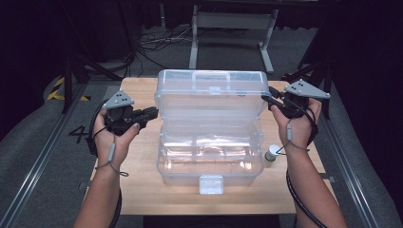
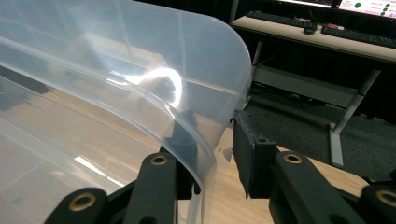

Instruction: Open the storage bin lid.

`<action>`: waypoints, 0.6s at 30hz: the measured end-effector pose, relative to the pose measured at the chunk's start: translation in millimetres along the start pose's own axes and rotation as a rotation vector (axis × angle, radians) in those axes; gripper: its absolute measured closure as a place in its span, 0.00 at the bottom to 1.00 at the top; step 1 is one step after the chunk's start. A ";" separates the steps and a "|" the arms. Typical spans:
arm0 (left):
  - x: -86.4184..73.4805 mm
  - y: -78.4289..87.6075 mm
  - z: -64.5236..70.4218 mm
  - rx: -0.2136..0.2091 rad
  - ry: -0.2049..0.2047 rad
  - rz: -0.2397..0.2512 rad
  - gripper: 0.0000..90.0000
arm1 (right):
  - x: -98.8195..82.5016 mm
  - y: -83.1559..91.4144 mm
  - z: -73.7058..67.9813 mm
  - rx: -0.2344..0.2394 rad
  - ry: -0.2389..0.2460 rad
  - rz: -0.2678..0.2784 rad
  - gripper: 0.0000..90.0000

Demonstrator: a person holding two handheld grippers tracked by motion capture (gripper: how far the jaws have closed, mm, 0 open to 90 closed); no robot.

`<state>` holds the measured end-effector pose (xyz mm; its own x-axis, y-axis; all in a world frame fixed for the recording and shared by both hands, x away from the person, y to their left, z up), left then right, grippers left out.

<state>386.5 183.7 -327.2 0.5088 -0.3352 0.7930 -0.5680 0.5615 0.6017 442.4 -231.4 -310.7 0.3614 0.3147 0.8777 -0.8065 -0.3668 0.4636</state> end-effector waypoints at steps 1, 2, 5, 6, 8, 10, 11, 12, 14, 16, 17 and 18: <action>-0.3 -0.1 -0.4 0.000 0.001 -0.001 0.92 | 0.6 -0.8 0.4 -0.001 -0.002 0.000 0.79; -0.6 -0.1 -0.5 0.000 0.003 -0.003 0.92 | 1.3 -1.8 0.6 -0.003 -0.007 -0.001 0.79; -1.4 0.3 -1.9 0.002 0.004 -0.004 0.92 | 3.2 -4.1 1.5 -0.011 -0.014 -0.004 0.80; -1.7 0.6 -2.2 0.003 0.007 -0.003 0.92 | 3.8 -4.7 1.8 -0.013 -0.016 -0.005 0.80; -2.5 1.6 -2.7 0.005 0.013 -0.001 0.92 | 4.9 -6.1 2.3 -0.019 -0.018 -0.005 0.81; -3.4 3.2 -3.8 0.006 0.012 -0.002 0.92 | 5.6 -7.8 3.0 -0.021 -0.023 -0.002 0.81; -4.0 4.2 -4.5 0.009 0.015 0.000 0.92 | 6.0 -8.8 3.6 -0.020 -0.027 0.000 0.81; -4.5 4.9 -5.2 0.010 0.015 0.000 0.92 | 6.3 -9.9 4.1 -0.021 -0.032 0.003 0.81; -5.4 5.8 -6.1 0.013 0.017 -0.002 0.92 | 7.0 -11.4 4.8 -0.024 -0.036 0.005 0.82; -6.7 6.4 -7.3 0.014 0.020 -0.004 0.92 | 8.3 -13.5 5.6 -0.026 -0.041 0.007 0.82; -7.3 6.5 -7.8 0.016 0.023 -0.004 0.92 | 8.9 -14.4 5.9 -0.027 -0.043 0.006 0.82; -7.7 6.8 -8.3 0.017 0.025 -0.006 0.92 | 9.5 -15.3 6.3 -0.031 -0.042 0.008 0.82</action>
<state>384.1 196.4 -330.0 0.5277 -0.3194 0.7871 -0.5758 0.5468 0.6079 461.1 -228.3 -308.7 0.3739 0.2747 0.8859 -0.8234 -0.3413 0.4534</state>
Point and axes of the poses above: each handheld gripper's, and its own axes: y roughly backward along the jaws, x roughly out of its top, z roughly to its right, the point moved 3 cm from there along -y, roughly forward along the jaws, and after that the axes turned 11 degrees about -z, right-handed, at the moved point
